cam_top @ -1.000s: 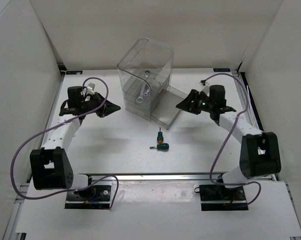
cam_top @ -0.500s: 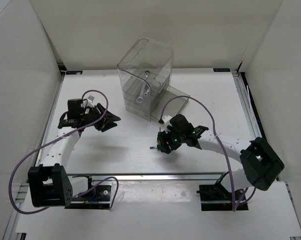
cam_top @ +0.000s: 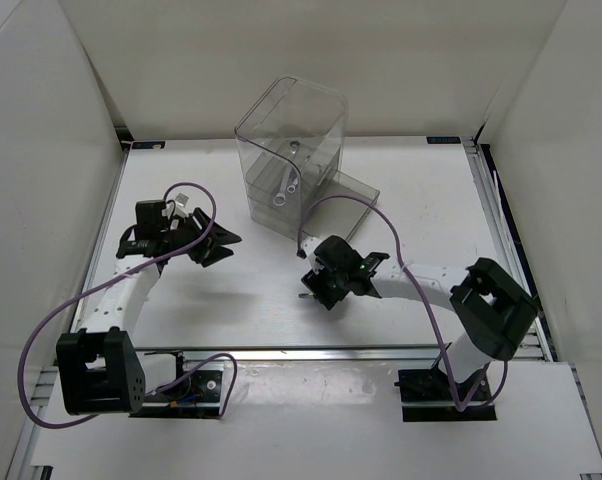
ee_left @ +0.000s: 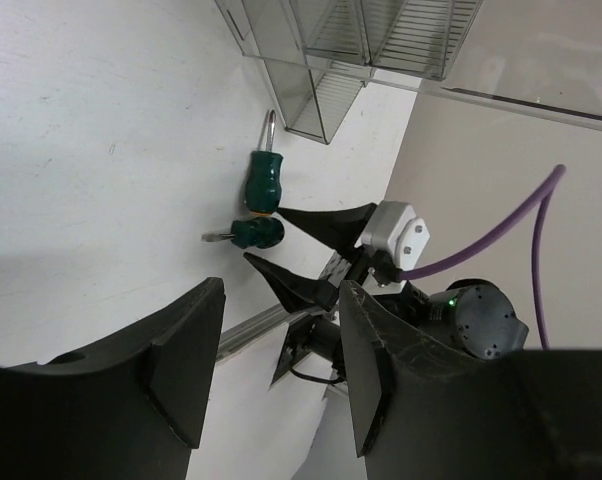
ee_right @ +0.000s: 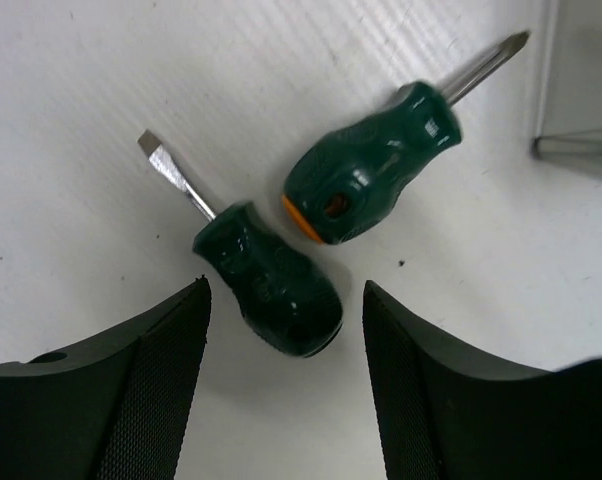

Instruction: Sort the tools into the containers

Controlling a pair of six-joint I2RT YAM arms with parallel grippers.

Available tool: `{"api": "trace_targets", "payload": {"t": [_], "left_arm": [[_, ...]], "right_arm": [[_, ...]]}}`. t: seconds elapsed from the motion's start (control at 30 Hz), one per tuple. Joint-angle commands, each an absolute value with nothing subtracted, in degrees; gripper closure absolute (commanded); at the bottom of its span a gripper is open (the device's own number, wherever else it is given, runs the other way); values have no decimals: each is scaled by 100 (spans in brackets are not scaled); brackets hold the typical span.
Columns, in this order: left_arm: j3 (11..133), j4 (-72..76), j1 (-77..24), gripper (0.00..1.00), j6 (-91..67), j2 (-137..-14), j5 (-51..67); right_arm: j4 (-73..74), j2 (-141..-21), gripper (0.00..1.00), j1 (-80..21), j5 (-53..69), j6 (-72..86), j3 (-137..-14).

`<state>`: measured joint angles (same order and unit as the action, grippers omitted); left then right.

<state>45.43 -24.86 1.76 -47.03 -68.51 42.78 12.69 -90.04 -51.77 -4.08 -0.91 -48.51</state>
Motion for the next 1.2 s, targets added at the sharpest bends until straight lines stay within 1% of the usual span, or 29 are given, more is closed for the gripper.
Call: {"api": "trace_targets", "payload": {"t": [0.0, 0.13, 0.2, 0.3, 0.37, 0.4, 0.43, 0.47, 0.53, 0.57, 0.67, 0.7, 0.9, 1.0, 1.03, 1.07, 1.13, 1.17], "left_arm": [[4500, -2391, 176, 40, -4711, -6697, 4342], [4482, -2286, 176, 39, -4772, -6715, 4394], [4456, -2251, 176, 39, -4834, -6732, 4395], [4438, -2215, 176, 39, -4852, -6750, 4421], [4438, -2250, 176, 39, -4852, -6733, 4430], [4438, -2233, 176, 39, -4843, -6750, 4421], [4430, -2215, 176, 39, -4860, -6733, 4430], [4430, -2197, 176, 39, -4869, -6750, 4430], [4395, -2180, 159, 39, -4904, -6750, 4456], [4395, -2180, 176, 39, -4896, -6750, 4447], [4395, -2145, 176, 39, -4913, -6785, 4447], [4395, -2145, 176, 39, -4922, -6785, 4465], [4359, -1934, 176, 39, -5071, -6908, 4500], [4324, -1828, 176, 39, -5167, -6996, 4535], [4324, -1776, 176, 39, -5185, -6996, 4553], [4333, -1741, 176, 39, -5229, -7031, 4570], [4324, -1618, 176, 38, -5326, -7101, 4588], [4333, -1582, 176, 38, -5344, -7136, 4605]], "right_arm": [[1300, -9035, 34, -5238, -896, -369, -5185], [1300, -9140, 34, -5238, -739, -536, -5299], [1406, -9420, 35, -5203, -529, -589, -5405], [1617, -9702, 40, -5203, -212, -484, -5467], [1652, -9808, 45, -5203, -141, -326, -5397], [1687, -9896, 49, -5203, 103, -282, -5344], [1757, -9914, 56, -5203, 184, -238, -5318], [1862, -9949, 68, -5203, 332, -133, -5309], [1951, -9862, 77, -5203, 439, -53, -5203], [2038, -9687, 86, -5203, 553, -27, -5160], [2162, -9213, 94, -5203, 607, 315, -5010], [2293, -8863, 99, -5203, 502, 386, -4984], [2391, -7630, 100, -4993, -491, 983, -5167], [2076, -7348, 100, -4493, -984, 1475, -5465], [1987, -7417, 100, -4378, -1054, 1738, -5571], [1952, -7522, 100, -4012, -1037, 1862, -5711], [2038, -7873, 100, -3606, -740, 2143, -6326], [2100, -8362, 100, -3238, -390, 2232, -6589]]}}
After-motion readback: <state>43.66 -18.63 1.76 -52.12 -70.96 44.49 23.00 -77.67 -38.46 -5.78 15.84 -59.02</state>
